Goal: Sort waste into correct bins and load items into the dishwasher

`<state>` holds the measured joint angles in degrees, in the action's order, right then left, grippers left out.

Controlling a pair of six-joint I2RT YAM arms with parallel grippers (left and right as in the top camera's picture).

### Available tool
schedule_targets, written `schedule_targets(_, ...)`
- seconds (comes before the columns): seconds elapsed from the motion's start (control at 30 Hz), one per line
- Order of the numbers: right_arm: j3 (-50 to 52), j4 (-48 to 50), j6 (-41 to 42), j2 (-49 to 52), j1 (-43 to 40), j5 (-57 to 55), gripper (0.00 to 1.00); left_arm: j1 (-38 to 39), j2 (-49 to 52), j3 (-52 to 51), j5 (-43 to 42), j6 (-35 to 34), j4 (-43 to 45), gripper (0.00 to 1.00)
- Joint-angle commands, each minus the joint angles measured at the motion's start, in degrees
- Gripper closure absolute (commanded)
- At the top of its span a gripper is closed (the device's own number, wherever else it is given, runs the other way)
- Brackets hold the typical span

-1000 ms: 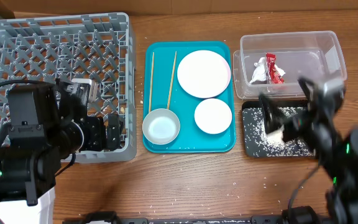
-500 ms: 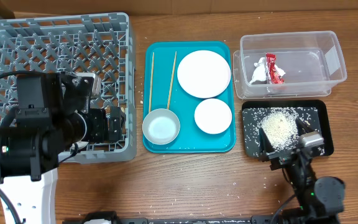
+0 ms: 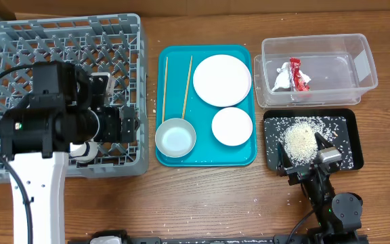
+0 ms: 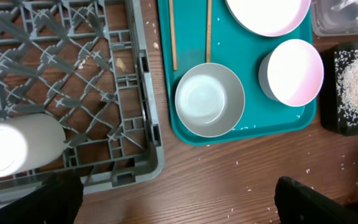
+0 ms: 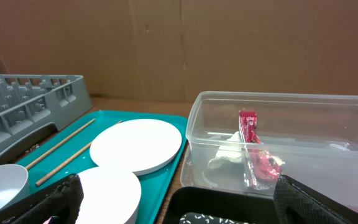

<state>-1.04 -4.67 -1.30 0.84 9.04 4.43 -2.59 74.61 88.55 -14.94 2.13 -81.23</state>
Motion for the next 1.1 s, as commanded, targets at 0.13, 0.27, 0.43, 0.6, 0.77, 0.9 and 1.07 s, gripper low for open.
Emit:
schedule_targets(0.13,0.57,0.26,-0.04,-0.55,0.04,-0.52,0.00,0.37,4.35,0.81,0.13,1.55,0.07,0.00)
schedule_targets(0.27,0.57,0.26,-0.04,-0.55,0.04,-0.52,0.00,0.37,6.03,0.81,0.00,1.40,0.04,0.00)
schedule_targets(0.43,0.57,0.26,-0.04,-0.55,0.04,-0.50,0.00,0.52,7.72,0.81,-17.20,-12.04,4.57,0.00)
schedule_targets(0.6,0.57,0.26,-0.04,-0.55,0.04,-0.52,0.00,6.84,11.04,0.70,-18.97,-18.62,19.56,0.00)
schedule_targets(0.77,0.57,0.26,-0.04,-0.55,0.04,-0.50,0.00,17.97,16.70,0.70,7.52,-19.28,26.10,0.00)
schedule_targets(0.9,0.57,0.26,-0.04,-0.55,0.04,-0.52,0.00,25.40,24.46,0.70,28.72,-20.87,29.24,0.05)
schedule_targets(1.07,0.57,0.26,-0.04,-0.55,0.04,-0.52,0.00,26.23,33.59,0.70,27.19,-27.02,31.28,0.14)
